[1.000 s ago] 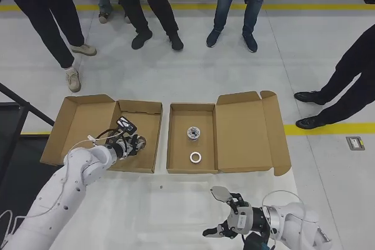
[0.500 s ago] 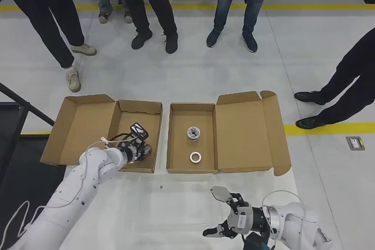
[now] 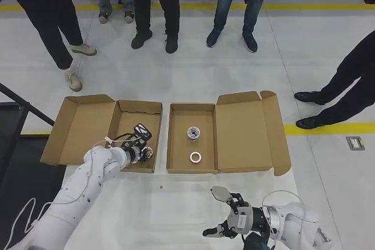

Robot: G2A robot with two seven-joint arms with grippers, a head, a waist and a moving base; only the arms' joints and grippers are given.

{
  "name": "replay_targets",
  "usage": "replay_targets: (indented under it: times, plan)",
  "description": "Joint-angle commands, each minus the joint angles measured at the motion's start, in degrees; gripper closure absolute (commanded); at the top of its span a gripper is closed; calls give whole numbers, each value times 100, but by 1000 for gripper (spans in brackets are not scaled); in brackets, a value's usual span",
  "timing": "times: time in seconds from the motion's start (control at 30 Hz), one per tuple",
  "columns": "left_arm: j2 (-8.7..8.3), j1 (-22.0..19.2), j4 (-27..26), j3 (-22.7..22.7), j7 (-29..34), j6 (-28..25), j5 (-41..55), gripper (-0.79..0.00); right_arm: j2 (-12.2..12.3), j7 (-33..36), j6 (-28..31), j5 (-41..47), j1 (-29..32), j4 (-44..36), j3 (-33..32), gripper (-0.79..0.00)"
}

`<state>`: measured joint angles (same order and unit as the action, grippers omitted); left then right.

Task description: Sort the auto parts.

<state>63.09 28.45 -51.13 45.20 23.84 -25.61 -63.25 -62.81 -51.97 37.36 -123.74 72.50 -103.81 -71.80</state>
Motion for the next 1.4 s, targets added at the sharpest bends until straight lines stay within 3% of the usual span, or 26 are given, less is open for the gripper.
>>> replay_targets:
  times: [0.0,0.3,0.6,0.77,0.8,0.87,0.9,1.03,1.1,1.37]
  plan:
    - [7,-1,-3,49,2,-28,-12,-323,0,0,0,0,0,0,0,-785]
    - [-135,191,-547,636,-101,-281,101,-314,0,0,0,0,0,0,0,-785]
    - [-539,1201,-2047,2046,-211,-1188,1361,-289,0,0,0,0,0,0,0,-785]
    - [-704,1861,-2621,2686,-281,-2139,2579,-369,0,0,0,0,0,0,0,-785]
    - [-733,1961,-2694,2788,-259,-2335,2823,-419,0,0,0,0,0,0,0,-785]
    - [-784,2131,-2814,2944,-177,-2654,3239,-717,0,0,0,0,0,0,0,-785]
    - [-806,2202,-2875,3003,-140,-2773,3429,-785,0,0,0,0,0,0,0,-785]
    - [-892,2420,-3155,3180,52,-3239,3801,-785,0,0,0,0,0,0,0,-785]
    - [-930,2553,-3391,3130,69,-3239,4161,-785,0,0,0,0,0,0,0,-785]
    - [-930,2553,-3390,3130,70,-3239,4159,-784,0,0,0,0,0,0,0,-785]
